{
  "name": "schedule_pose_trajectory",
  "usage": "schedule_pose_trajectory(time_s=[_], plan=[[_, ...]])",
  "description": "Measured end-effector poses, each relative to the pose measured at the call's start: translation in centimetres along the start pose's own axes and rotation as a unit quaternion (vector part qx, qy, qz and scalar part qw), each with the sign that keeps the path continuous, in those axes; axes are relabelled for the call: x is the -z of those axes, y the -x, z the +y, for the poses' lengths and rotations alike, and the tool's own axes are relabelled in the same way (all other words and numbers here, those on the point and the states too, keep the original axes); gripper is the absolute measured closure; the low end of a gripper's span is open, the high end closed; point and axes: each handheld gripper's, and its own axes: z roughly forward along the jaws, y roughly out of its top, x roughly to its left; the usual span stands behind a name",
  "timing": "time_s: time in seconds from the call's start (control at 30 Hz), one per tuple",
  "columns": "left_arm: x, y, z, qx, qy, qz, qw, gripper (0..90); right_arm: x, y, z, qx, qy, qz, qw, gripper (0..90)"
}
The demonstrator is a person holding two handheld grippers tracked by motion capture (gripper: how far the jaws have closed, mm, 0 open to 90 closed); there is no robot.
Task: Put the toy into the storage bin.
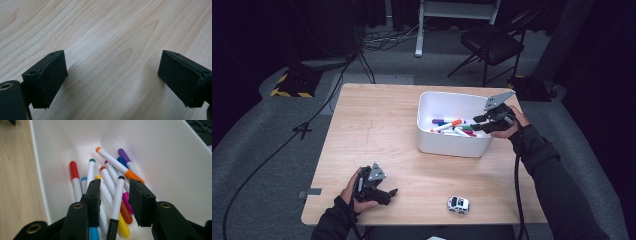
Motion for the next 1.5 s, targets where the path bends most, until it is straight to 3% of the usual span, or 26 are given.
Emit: schedule_pose_trajectory(time_s=[0.17, 0.2, 0.23, 0.53, 0.6, 0.67, 0.73, 0.77, 0.8, 0.93, 0.97, 1.03, 1.07, 1.17, 1.33, 1.5], plan=[[0.0, 0.0, 0.0, 0.000, 0.000, 0.000, 1.0000, 8.9, 1.6, -0.8, -0.4, -0.014, 0.063, 0.002, 0.9979, 54.6], [0.0, 0.0, 0.0, 0.000, 0.000, 0.000, 1.0000, 8.8, 1.6, -0.8, -0.4, -0.014, 0.063, 0.002, 0.9979, 54.6], [0.0, 0.0, 0.0, 0.000, 0.000, 0.000, 1.0000, 8.9, 2.4, -1.3, -0.5, -0.011, 0.089, 0.004, 0.9960, 51.7], [0.0, 0.0, 0.0, 0.001, 0.000, -0.001, 1.0000, 8.9, 4.8, -4.4, -1.5, -0.001, 0.145, -0.007, 0.9894, 28.8], [0.0, 0.0, 0.0, 0.002, 0.000, -0.002, 1.0000, 8.9, 5.0, -4.8, -1.8, 0.000, 0.153, -0.007, 0.9881, 26.6], [0.0, 0.0, 0.0, 0.002, 0.000, -0.002, 1.0000, 8.9, 5.5, -6.1, -2.7, 0.002, 0.172, 0.004, 0.9851, 22.8], [0.0, 0.0, 0.0, 0.002, 0.000, -0.002, 1.0000, 8.9, 5.5, -6.6, -3.0, 0.002, 0.174, 0.009, 0.9847, 22.8], [0.0, 0.0, 0.0, 0.002, 0.000, -0.002, 1.0000, 8.9, 5.5, -7.7, -3.7, 0.007, 0.176, 0.018, 0.9842, 22.2], [0.0, 0.0, 0.0, 0.002, 0.000, -0.002, 1.0000, 8.9, 5.5, -7.7, -3.7, 0.007, 0.176, 0.018, 0.9842, 22.2], [0.0, 0.0, 0.0, 0.002, 0.000, -0.001, 1.0000, 8.9, 4.5, -10.3, -5.8, -0.001, 0.182, 0.045, 0.9823, 20.5], [0.0, 0.0, 0.0, 0.002, 0.000, -0.001, 1.0000, 8.9, 4.5, -10.3, -5.8, -0.001, 0.182, 0.045, 0.9823, 20.5], [0.0, 0.0, 0.0, 0.002, 0.000, -0.001, 1.0000, 8.9, 3.3, -11.9, -7.2, -0.004, 0.178, 0.062, 0.9822, 20.4], [0.0, 0.0, 0.0, 0.002, 0.000, -0.001, 1.0000, 8.9, 3.3, -11.9, -7.2, -0.004, 0.178, 0.062, 0.9822, 20.4], [0.0, 0.0, 0.0, 0.002, 0.000, -0.001, 1.0000, 8.8, 1.7, -14.0, -9.0, -0.019, 0.174, 0.096, 0.9799, 21.0], [0.0, 0.0, 0.0, 0.002, 0.000, -0.001, 1.0000, 8.8, -0.2, -16.4, -10.3, -0.008, 0.151, 0.134, 0.9794, 21.2], [0.0, 0.0, 0.0, 0.002, 0.000, -0.001, 1.0000, 8.8, -2.1, -18.1, -11.1, -0.005, 0.124, 0.151, 0.9807, 21.0]])
